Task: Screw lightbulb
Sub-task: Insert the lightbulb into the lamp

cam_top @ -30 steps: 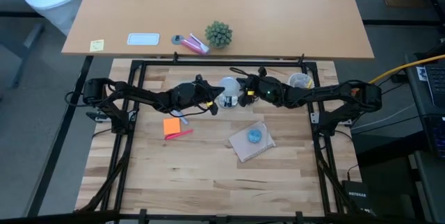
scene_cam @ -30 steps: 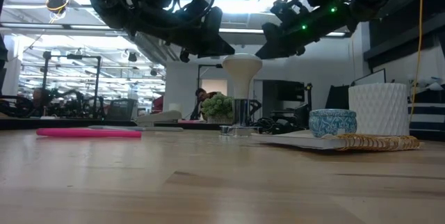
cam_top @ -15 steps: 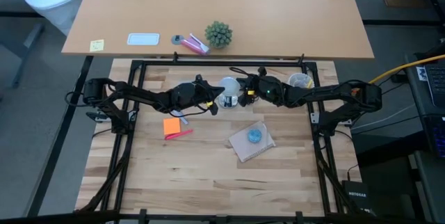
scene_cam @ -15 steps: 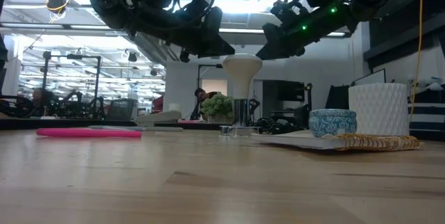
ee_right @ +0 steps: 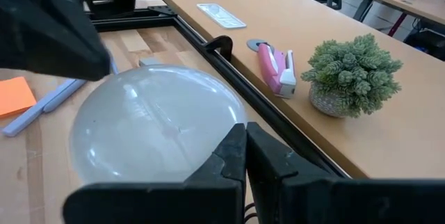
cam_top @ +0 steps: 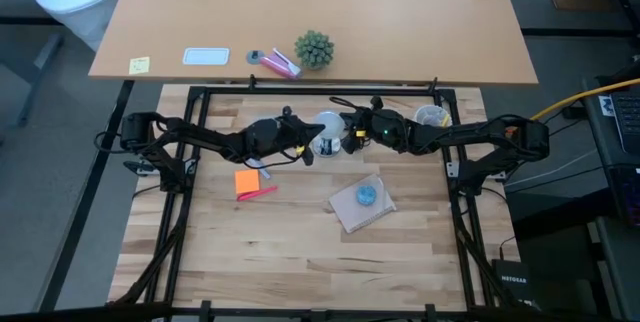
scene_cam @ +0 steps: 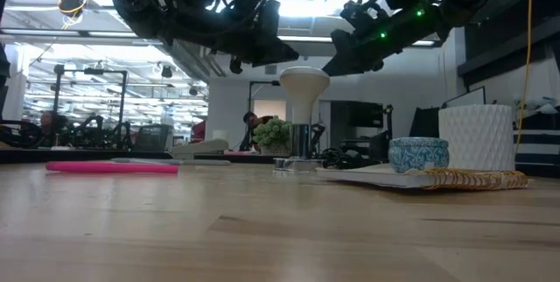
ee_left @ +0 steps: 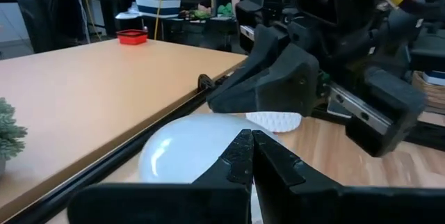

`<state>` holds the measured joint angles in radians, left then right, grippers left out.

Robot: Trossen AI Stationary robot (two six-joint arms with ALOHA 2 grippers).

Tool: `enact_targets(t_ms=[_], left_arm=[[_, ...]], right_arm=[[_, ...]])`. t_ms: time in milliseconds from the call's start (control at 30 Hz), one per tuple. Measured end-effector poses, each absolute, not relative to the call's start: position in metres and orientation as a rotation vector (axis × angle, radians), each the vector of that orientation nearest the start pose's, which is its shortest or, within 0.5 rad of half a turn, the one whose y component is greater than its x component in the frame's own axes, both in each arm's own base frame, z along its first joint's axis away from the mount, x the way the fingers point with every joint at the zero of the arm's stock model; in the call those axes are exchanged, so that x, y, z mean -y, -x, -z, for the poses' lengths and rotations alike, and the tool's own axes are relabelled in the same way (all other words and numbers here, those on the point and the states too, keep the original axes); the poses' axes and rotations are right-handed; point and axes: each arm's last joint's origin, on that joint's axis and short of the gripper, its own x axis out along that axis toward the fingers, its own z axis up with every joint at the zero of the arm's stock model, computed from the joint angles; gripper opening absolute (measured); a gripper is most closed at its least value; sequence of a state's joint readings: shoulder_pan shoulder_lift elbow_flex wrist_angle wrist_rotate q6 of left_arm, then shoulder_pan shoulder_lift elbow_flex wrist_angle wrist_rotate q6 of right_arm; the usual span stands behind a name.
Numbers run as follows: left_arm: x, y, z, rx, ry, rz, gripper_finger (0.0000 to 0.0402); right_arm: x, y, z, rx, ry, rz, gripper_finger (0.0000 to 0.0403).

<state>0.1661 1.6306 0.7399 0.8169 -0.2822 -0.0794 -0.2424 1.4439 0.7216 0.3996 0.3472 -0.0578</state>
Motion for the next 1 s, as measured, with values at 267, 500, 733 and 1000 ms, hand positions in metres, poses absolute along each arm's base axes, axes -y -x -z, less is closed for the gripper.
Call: enact_targets(t_ms=[267,500,733,1000], left_arm=[[-0.045,-0.329,-0.205,-0.083,0.057,-0.393,0.0000],[-0.041,-0.328,-0.199,-0.154,0.042,-0.428,0.0000],[-0.047,-0.326,-0.197,-0.177,0.027,-0.534,0.0000],[-0.050,-0.324,-0.197,-0.179,0.017,-0.631,0.0000]], right_arm=[[0.082,-0.289,-0.218,-0.344,0.073,0.575,0.0011],[0.082,-0.289,-0.218,-0.344,0.073,0.575,0.0011],[0.082,-0.289,-0.218,-0.345,0.073,0.575,0.0011],[0.080,-0.290,-0.219,-0.332,0.035,0.497,0.0011]])
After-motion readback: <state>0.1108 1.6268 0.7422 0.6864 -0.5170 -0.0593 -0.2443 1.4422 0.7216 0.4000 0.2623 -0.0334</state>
